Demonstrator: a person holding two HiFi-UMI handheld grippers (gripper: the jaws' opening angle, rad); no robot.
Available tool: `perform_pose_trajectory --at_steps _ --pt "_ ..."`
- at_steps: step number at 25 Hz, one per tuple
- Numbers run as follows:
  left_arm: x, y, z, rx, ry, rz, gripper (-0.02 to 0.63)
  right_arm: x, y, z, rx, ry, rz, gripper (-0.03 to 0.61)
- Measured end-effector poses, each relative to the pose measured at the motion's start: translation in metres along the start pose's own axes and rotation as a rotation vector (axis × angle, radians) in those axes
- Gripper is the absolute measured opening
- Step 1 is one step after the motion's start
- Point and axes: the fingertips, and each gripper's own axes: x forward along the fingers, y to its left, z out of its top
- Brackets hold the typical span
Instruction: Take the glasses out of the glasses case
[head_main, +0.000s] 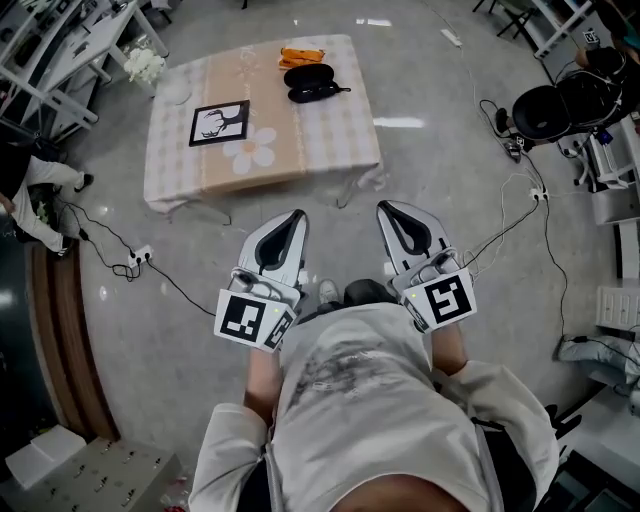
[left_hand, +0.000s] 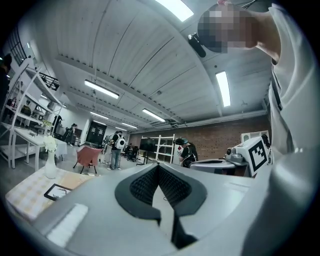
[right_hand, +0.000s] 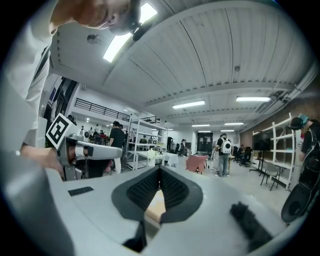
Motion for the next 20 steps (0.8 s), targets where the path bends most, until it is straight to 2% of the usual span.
perform_pose_trajectory --at_steps 8,20 --pt "0.013 0.011 -0.004 -0.015 0.006 0.003 0.007 0.015 -0.010 -0.003 -0.002 0.008 0.007 0.017" --pt "0.051 0.023 -0.008 -0.024 0.018 0.044 0.006 0.047 -0.045 -0.008 0.011 -0.003 0.070 0.017"
